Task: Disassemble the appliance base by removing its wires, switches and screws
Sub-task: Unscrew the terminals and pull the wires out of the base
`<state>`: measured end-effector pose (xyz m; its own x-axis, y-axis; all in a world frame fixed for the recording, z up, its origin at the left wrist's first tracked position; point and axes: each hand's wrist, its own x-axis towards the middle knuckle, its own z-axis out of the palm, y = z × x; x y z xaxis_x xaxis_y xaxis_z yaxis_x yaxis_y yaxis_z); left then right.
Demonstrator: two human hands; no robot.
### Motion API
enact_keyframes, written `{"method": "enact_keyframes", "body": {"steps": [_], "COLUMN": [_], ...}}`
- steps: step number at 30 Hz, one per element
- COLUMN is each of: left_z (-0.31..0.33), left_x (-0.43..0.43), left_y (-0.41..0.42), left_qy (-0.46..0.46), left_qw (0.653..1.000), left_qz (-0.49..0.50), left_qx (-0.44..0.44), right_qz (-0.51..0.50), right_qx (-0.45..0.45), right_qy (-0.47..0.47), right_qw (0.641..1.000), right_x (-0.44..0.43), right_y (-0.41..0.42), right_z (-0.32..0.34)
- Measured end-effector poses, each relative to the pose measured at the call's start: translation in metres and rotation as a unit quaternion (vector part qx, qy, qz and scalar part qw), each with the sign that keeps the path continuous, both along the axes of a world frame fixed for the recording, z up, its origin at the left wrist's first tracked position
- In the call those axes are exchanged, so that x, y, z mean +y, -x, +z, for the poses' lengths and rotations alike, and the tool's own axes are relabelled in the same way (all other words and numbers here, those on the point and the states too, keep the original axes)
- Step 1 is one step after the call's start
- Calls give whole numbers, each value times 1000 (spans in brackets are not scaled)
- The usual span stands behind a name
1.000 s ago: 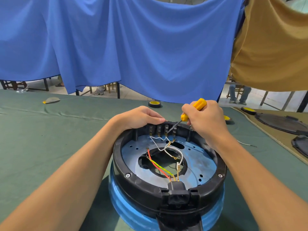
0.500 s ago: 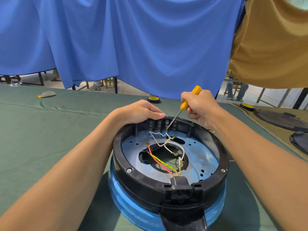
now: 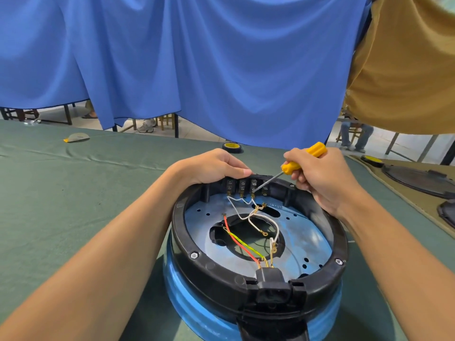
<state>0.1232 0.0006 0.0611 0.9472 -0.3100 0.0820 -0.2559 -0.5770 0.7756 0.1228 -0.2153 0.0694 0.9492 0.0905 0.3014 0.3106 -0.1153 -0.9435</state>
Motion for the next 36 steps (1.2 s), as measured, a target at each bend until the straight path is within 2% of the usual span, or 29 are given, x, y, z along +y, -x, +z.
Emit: {"method": "enact_keyframes", "body": {"steps": [9,13,20,25,30,32,36], "left_z": [0,0,-1,-1,-2,-2,-1], "left_x": [0,1,1,0,1,1,1], "left_y": [-7,-8,-8,-7,-9,-8,-8], "left_qy": [-18,-11,-7,11,21,20,11], "left_qw": [996,995,996,995,995,995,996], "left_qz": [-67,-75,-71,-73,-78,-78,-72], "left_qx": [60,62,57,62,62,61,50], "right_qz": [-9,-15,-13,0,-15,-32,-24], "right_qx": [-34,-53,-32,-51,-40,-51,-87], "right_qy": [7,26,23,90,-13,-26,43], "right_qw": [999,998,999,995,999,998,995], "right_x": [1,2,2,6,2,2,4], "right_y": [-1,-1,0,-1,-2,-3,-4], "right_z": [-3,-4,-2,-1,-1,-1,-5]}}
